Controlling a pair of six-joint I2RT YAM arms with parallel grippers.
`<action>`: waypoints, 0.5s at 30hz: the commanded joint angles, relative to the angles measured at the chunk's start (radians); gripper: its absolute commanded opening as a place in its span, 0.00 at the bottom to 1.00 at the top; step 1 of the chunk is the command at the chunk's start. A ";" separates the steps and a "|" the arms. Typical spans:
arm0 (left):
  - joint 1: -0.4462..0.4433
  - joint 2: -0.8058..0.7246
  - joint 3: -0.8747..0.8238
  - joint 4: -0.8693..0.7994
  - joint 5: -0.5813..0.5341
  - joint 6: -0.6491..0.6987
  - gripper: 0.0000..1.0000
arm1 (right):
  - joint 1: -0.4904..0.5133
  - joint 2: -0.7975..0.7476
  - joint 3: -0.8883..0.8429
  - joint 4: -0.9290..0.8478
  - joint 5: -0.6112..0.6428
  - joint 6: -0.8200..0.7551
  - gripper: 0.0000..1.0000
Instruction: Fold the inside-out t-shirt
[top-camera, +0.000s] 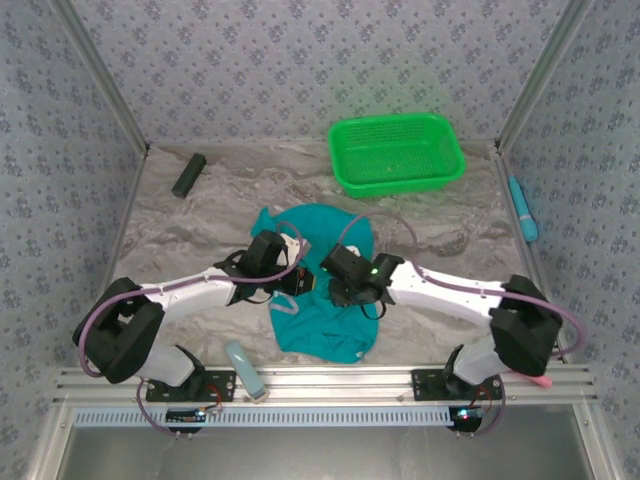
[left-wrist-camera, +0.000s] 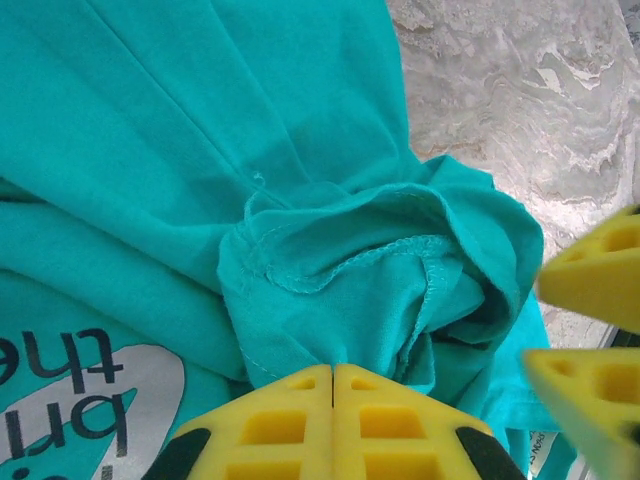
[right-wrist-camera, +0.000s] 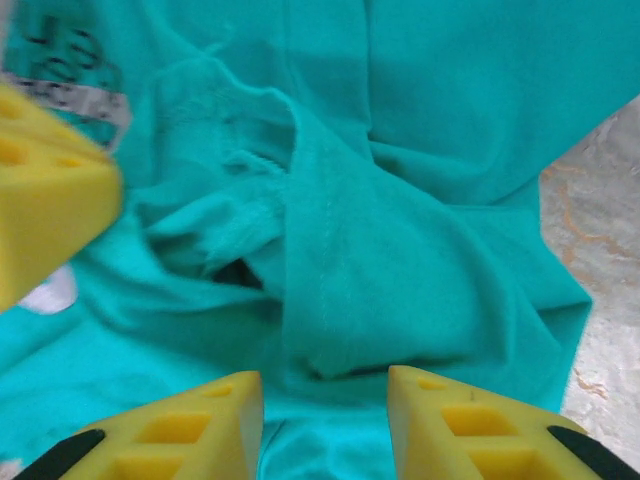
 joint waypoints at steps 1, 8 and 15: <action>0.000 -0.010 0.015 0.028 0.017 -0.018 0.04 | 0.017 0.072 0.056 0.002 0.097 0.098 0.32; 0.002 -0.013 -0.007 0.026 -0.003 -0.014 0.04 | -0.003 0.020 0.119 -0.097 0.019 0.054 0.00; -0.011 0.010 -0.068 0.044 -0.112 0.083 0.01 | -0.239 -0.160 -0.170 0.140 -0.521 -0.174 0.00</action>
